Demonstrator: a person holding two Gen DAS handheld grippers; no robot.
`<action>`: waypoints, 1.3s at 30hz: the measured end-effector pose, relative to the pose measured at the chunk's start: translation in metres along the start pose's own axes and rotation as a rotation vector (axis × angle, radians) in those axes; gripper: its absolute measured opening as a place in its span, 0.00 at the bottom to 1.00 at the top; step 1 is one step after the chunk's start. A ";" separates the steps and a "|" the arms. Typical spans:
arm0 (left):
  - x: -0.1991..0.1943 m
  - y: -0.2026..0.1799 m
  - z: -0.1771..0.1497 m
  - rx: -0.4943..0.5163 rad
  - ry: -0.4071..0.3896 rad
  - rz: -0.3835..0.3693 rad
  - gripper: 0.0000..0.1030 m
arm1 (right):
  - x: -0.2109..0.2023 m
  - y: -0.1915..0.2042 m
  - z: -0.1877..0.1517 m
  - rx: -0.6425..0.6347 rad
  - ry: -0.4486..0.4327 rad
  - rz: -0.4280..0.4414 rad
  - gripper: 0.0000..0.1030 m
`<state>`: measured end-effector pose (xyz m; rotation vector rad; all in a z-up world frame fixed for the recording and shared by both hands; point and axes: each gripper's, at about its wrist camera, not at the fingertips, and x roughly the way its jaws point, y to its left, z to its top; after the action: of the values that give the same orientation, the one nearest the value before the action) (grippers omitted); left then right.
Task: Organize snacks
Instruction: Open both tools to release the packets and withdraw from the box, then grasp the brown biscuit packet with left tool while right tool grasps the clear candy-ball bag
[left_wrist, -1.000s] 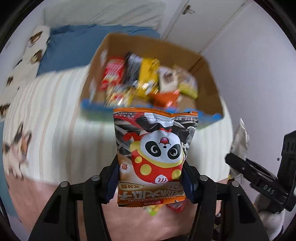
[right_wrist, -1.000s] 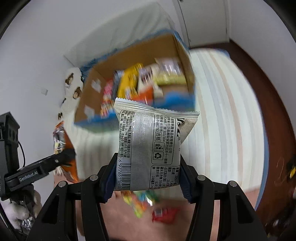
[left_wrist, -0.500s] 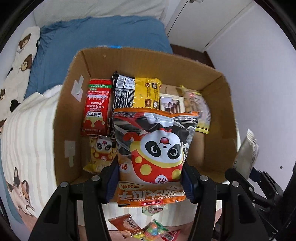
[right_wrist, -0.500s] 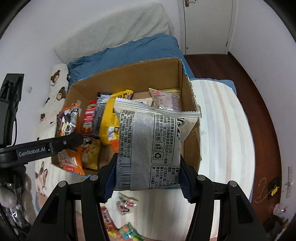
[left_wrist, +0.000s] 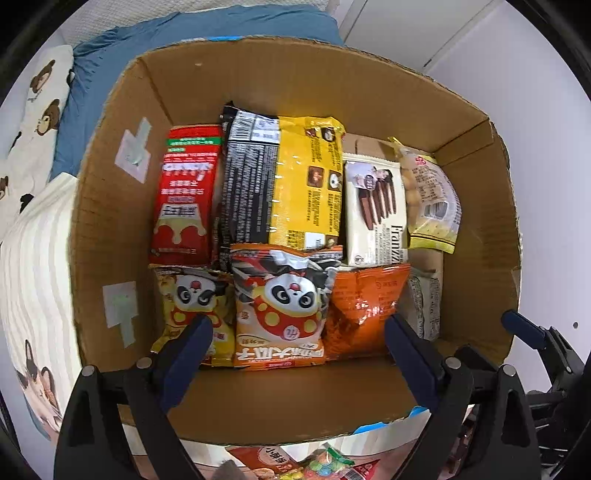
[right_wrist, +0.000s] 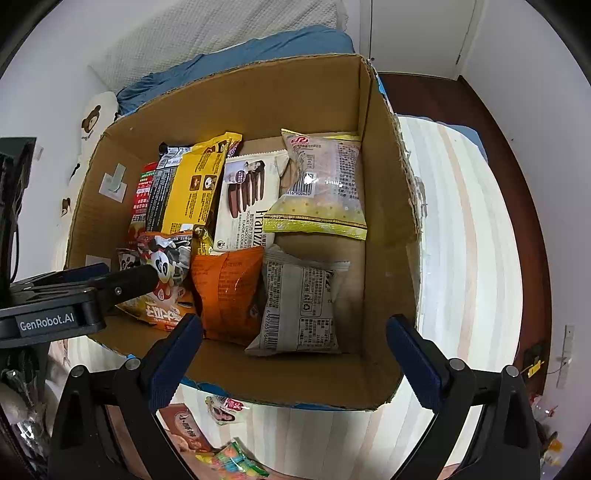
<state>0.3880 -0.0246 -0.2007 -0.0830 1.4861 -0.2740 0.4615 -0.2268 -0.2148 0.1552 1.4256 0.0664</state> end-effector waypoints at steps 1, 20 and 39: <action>-0.003 0.001 -0.002 -0.002 -0.015 0.009 0.92 | -0.001 0.000 -0.001 0.005 -0.005 -0.003 0.98; -0.099 -0.004 -0.065 0.025 -0.326 0.142 0.92 | -0.069 0.022 -0.032 -0.011 -0.189 -0.034 0.98; -0.158 -0.015 -0.134 0.041 -0.466 0.164 0.92 | -0.146 0.036 -0.093 -0.026 -0.351 -0.018 0.98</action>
<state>0.2444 0.0128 -0.0554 0.0086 1.0166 -0.1389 0.3504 -0.2048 -0.0790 0.1260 1.0754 0.0405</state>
